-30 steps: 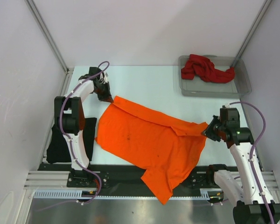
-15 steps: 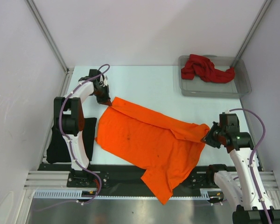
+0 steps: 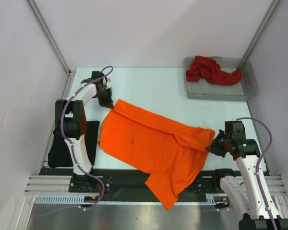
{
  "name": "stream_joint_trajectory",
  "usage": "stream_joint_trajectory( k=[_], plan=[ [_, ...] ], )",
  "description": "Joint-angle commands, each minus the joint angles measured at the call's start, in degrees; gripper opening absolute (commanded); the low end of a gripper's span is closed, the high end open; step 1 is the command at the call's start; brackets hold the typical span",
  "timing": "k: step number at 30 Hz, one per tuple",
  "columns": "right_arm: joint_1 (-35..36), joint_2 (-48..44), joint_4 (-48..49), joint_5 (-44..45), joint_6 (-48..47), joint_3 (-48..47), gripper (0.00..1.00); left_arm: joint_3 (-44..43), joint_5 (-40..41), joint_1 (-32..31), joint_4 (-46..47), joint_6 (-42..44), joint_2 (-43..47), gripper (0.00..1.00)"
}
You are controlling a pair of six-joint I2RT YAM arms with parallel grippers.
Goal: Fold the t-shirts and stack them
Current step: Fold the tshirt
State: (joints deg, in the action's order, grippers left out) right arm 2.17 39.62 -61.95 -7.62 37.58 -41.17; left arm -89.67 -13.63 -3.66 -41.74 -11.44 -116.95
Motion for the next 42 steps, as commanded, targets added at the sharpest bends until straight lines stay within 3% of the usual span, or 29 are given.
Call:
stream_joint_trajectory(
  k=[1, 23, 30, 35, 37, 39, 42],
  plan=[
    [0.4, -0.8, -1.2, 0.0, 3.0, 0.6, 0.0, -0.6, 1.3, 0.5, 0.3, 1.3, 1.6, 0.0],
    [4.2, -2.4, -1.7, 0.9, 13.3, 2.9, 0.0, 0.3, 3.2, 0.6, 1.3, 1.9, 0.9, 0.03],
    [4.5, -1.4, -2.9, 0.1, 12.7, 2.5, 0.01, 0.5, 3.3, 0.7, 1.4, 1.4, -0.3, 0.11],
    [4.7, -0.3, -3.5, -1.5, 8.8, 0.4, 0.31, -0.9, 6.9, 0.7, 0.1, 1.0, 0.8, 0.33],
    [4.8, 1.8, -4.6, 0.5, 5.7, -3.0, 0.52, -2.1, 8.6, 0.7, -0.8, 0.6, 3.2, 0.37],
    [4.7, 5.0, -5.5, 5.8, 1.5, -9.1, 0.66, -2.4, 8.8, 0.6, -0.4, -0.6, 5.6, 0.42],
    [4.1, 11.8, -0.9, 10.7, -1.7, -13.8, 0.73, -0.5, 3.8, -0.2, 2.8, -2.4, 9.4, 0.45]
  ],
)
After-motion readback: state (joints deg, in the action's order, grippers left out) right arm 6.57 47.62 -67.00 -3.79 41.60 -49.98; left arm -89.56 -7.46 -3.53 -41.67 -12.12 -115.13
